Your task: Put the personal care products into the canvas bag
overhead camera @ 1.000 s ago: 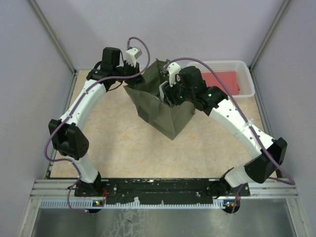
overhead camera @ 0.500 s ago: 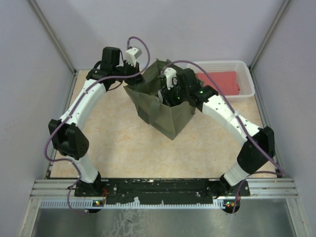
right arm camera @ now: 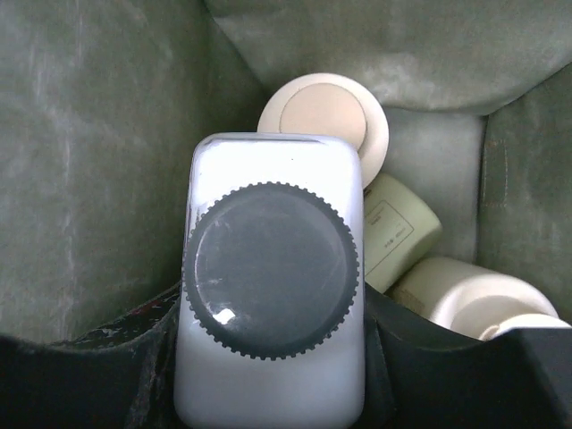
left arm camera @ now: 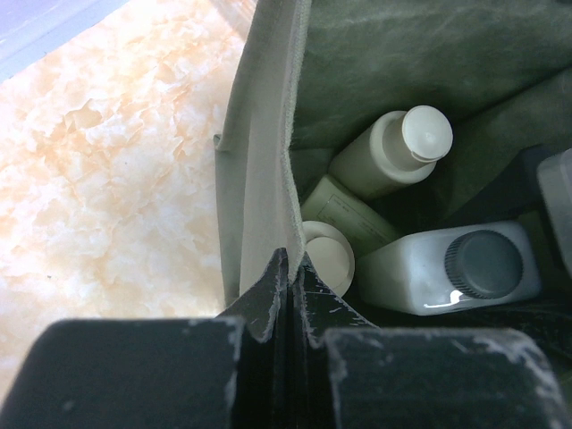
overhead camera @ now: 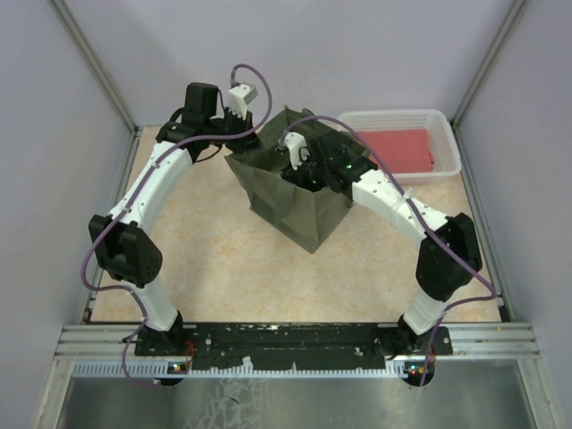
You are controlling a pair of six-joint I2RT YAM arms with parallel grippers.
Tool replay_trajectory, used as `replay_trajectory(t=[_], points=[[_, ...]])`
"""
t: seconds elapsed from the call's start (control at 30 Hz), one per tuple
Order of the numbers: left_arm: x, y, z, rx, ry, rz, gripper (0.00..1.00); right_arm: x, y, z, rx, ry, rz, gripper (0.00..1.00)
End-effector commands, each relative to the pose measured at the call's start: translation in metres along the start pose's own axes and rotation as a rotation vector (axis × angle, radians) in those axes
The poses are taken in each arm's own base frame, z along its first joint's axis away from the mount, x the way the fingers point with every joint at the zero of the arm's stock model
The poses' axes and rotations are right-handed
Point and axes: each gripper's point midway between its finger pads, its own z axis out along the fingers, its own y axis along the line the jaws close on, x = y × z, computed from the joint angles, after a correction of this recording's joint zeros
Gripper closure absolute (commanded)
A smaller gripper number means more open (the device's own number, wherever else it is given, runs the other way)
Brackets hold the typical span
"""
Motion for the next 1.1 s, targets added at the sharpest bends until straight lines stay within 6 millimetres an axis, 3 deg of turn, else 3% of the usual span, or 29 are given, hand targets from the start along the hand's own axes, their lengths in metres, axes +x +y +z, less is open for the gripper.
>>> replay_trajectory(t=[0.0,0.33,0.5,0.73,0.8,0.97,1.07], points=[[-0.009,0.001,-0.004,0.006,-0.015,0.017,1.00,0.003,-0.020,0.010,0.087,-0.009,-0.019,1.00],[-0.010,0.001,-0.002,0.006,-0.017,0.010,1.00,0.042,-0.031,0.022,0.153,0.085,0.007,1.00],[-0.011,0.002,-0.003,0.003,-0.018,0.012,1.00,0.068,-0.034,0.018,0.191,0.174,0.034,1.00],[-0.008,0.004,-0.001,0.001,-0.012,0.005,1.00,0.082,-0.037,0.000,0.255,0.213,0.070,1.00],[-0.007,0.003,-0.001,0.002,-0.010,0.005,1.00,0.076,-0.039,-0.015,0.294,0.199,0.077,1.00],[-0.007,0.003,-0.003,-0.002,-0.011,0.008,1.00,0.082,-0.056,-0.035,0.401,0.217,0.141,1.00],[-0.007,0.003,-0.004,-0.003,-0.011,0.008,1.00,0.086,-0.076,-0.050,0.486,0.210,0.218,1.00]])
